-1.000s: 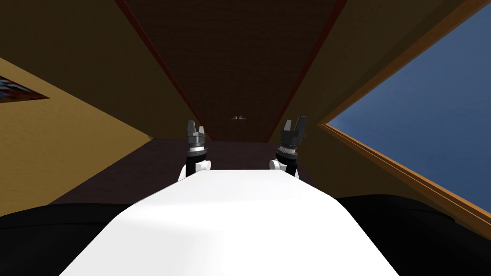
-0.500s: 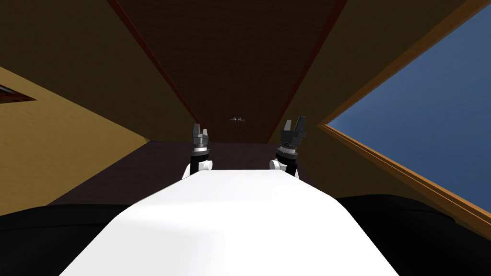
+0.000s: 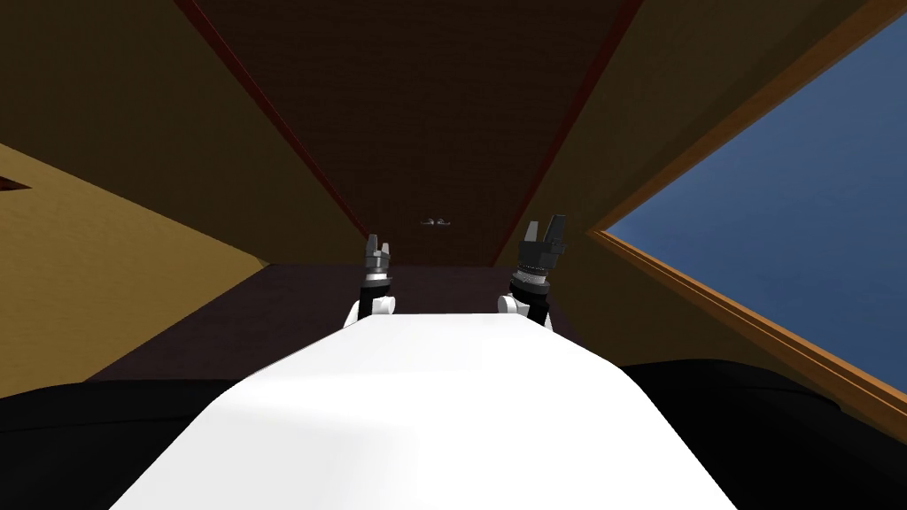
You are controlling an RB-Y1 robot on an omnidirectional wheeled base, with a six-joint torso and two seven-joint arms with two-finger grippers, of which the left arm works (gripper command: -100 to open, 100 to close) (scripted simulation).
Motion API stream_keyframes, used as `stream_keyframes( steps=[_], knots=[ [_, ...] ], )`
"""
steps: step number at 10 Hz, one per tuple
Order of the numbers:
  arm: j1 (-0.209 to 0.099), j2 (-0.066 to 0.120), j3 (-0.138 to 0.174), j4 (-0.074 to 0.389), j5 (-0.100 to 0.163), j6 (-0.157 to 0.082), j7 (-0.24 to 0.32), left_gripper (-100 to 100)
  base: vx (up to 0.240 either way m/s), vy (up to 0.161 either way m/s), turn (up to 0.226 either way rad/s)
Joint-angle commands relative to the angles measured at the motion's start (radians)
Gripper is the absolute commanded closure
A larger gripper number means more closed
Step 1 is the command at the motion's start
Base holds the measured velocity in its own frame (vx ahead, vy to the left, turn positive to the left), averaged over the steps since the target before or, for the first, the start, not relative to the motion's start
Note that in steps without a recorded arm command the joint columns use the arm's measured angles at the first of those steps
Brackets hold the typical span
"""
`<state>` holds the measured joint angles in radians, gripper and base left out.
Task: Pull the door open
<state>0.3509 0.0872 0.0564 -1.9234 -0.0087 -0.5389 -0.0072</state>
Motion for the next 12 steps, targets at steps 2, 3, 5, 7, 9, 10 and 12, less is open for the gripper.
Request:
stream_keyframes(
  steps=[2,3,5,7,9,10,12],
  knots=[
    [-0.031,0.013,-0.001,0.079,0.01,-0.02,0.011,-100,0.102,-0.016,-0.037],
    [-0.031,0.013,-0.001,0.086,0.01,-0.02,0.011,-100,0.07,-0.001,-0.007],
    [-0.053,0.023,-0.003,0.149,0.017,-0.036,0.02,-100,0.069,-0.001,-0.03],
    [-0.065,0.028,-0.004,0.186,0.021,-0.044,0.025,-100,0.075,-0.006,-0.024],
    [-0.088,0.038,-0.005,0.248,0.029,-0.061,0.034,-100,0.076,-0.012,-0.031],
    [-0.088,0.038,-0.005,0.256,0.029,-0.061,0.034,-100,0.062,-0.007,-0.01],
    [-0.112,0.048,-0.007,0.326,0.037,-0.077,0.043,-100,0.065,-0.005,-0.032]
  ],
)
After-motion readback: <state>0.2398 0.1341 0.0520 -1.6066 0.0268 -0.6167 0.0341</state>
